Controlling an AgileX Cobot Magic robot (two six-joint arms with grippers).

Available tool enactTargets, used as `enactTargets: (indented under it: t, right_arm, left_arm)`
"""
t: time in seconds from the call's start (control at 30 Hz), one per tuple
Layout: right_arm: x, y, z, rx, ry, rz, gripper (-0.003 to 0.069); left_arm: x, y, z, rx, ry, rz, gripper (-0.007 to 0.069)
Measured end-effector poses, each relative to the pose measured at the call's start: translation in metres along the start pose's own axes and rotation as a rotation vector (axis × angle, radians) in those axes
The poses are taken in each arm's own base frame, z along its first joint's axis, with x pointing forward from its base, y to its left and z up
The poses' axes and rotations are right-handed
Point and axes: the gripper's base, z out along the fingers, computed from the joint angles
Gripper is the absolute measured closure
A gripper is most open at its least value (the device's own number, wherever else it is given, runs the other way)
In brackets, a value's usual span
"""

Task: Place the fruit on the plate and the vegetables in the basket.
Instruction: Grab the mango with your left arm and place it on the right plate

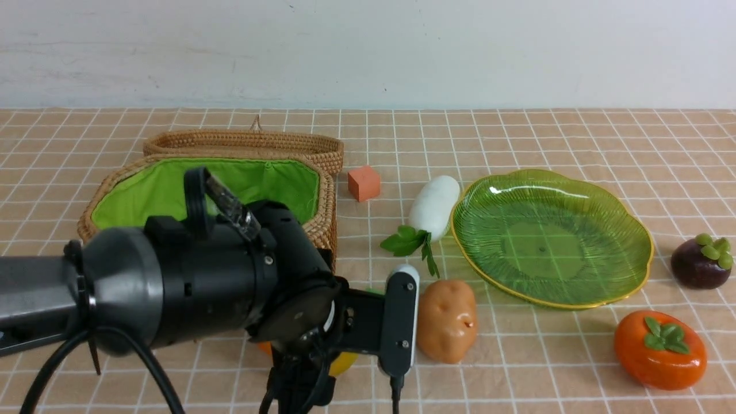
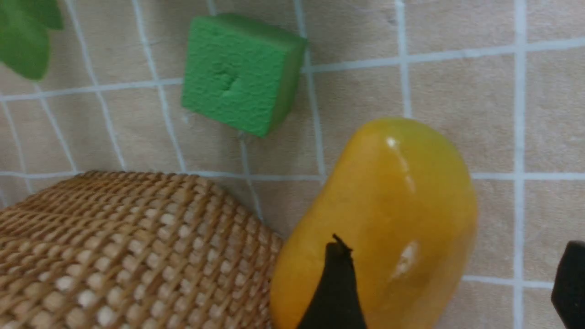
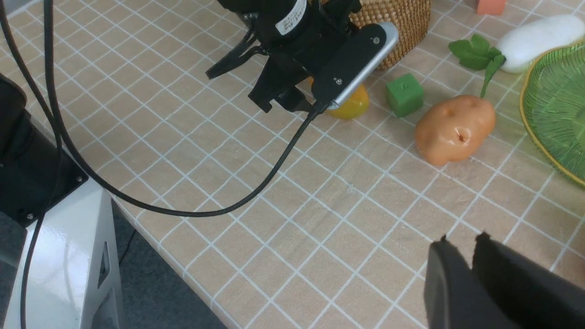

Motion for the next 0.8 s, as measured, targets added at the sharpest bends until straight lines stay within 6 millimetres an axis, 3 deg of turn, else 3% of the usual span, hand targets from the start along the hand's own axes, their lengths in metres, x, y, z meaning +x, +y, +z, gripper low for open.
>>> enactTargets:
  t: [0.23, 0.43, 0.6, 0.8]
  right_arm:
    - [0.000, 0.000, 0.000, 0.000, 0.000, 0.000, 0.0564]
    - [0.000, 0.000, 0.000, 0.000, 0.000, 0.000, 0.0562]
    - [0.000, 0.000, 0.000, 0.000, 0.000, 0.000, 0.0561]
    - [0.000, 0.000, 0.000, 0.000, 0.000, 0.000, 0.0561]
  left_arm:
    - [-0.006, 0.005, 0.006, -0.056, -0.039, 0.081, 0.0050]
    - [-0.007, 0.000, 0.035, -0.029, 0.014, 0.162, 0.0050]
    - [-0.005, -0.005, 0.051, 0.005, 0.060, 0.152, 0.0063]
    - [-0.003, -0.005, 0.051, 0.008, 0.092, 0.072, 0.0109]
